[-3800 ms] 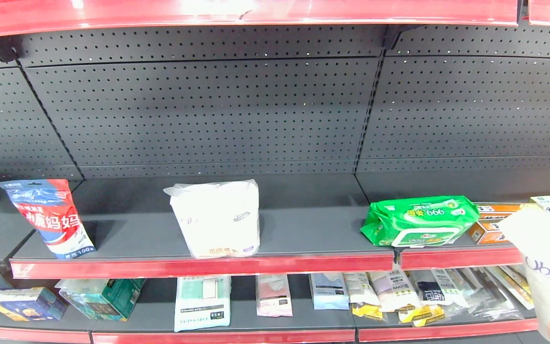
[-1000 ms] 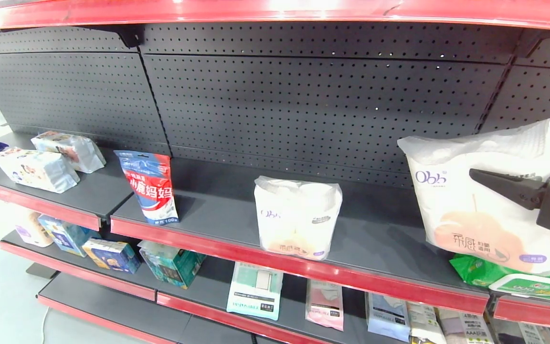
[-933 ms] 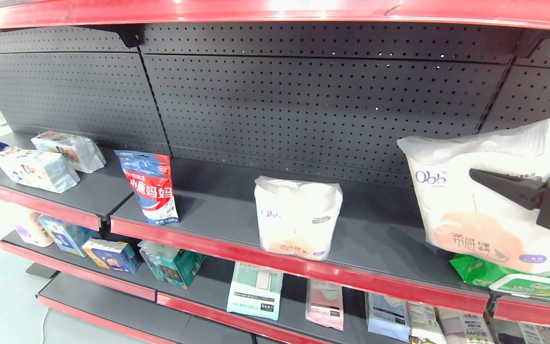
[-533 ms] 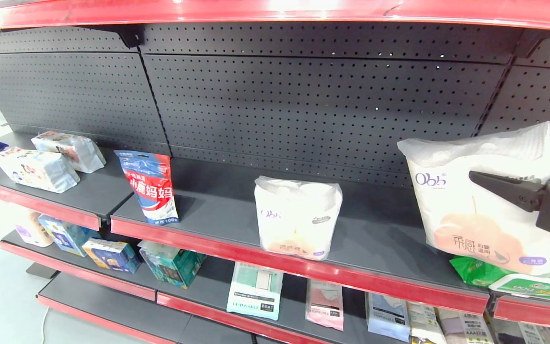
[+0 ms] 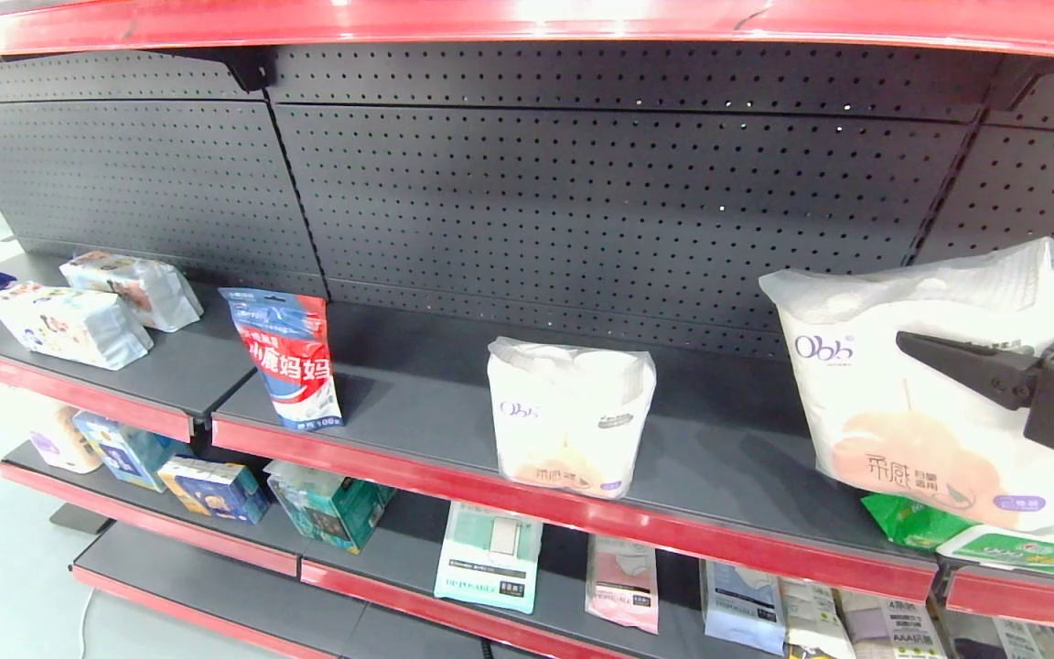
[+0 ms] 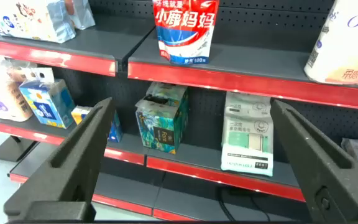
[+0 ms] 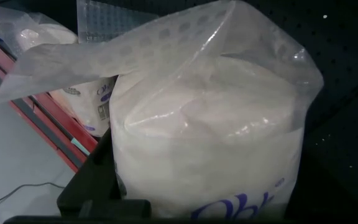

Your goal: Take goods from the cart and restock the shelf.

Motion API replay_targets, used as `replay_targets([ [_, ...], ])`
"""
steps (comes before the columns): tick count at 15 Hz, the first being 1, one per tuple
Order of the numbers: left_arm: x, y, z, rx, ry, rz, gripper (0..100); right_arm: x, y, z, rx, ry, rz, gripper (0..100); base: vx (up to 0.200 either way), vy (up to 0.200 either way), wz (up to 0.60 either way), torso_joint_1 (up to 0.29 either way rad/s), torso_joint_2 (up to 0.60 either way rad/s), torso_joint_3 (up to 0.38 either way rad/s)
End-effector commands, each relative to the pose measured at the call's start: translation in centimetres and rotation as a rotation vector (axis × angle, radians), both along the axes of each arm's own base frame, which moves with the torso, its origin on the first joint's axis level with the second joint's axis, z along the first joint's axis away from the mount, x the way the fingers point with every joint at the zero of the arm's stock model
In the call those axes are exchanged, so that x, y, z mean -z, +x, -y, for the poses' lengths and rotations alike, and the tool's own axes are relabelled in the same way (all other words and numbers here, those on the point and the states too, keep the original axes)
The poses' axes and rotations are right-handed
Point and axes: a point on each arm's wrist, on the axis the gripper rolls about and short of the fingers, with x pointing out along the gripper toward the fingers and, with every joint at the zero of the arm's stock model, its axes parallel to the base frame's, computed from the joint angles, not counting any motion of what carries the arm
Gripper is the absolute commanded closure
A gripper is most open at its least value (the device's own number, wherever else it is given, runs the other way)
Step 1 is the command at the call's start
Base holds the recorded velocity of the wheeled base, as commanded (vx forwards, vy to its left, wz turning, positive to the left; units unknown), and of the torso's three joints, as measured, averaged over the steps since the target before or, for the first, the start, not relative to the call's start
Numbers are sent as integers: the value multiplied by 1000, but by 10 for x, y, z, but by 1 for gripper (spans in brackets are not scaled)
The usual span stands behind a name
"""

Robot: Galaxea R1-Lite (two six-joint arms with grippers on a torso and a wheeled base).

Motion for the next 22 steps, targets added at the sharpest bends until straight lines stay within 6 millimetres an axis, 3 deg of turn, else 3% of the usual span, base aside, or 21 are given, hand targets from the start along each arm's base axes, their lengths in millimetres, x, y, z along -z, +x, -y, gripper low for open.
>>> replay_targets([
  [1,0,0,0,0,0,2,0,-1,3,0,2,2,4,100,0,0,0,0,0,0],
  [5,0,0,0,-1,0,2,0,4,11,-1,2,-2,-21,100,0,0,0,0,0,0],
  [12,0,0,0,-1,0,2,0,21,89,-10,-152,71,-6,100,0,0,0,0,0,0],
  [15,0,0,0,-1,0,2,0,40,131,-17,-213,84,40,100,0,0,0,0,0,0],
  [16,0,0,0,-1,0,2,0,40,131,-17,-213,84,40,100,0,0,0,0,0,0],
  [18,0,0,0,-1,0,2,0,57,161,-23,-324,95,33,100,0,0,0,0,0,0],
  [22,0,0,0,0,0,2,0,76,202,-32,-401,104,62,100,0,0,0,0,0,0],
])
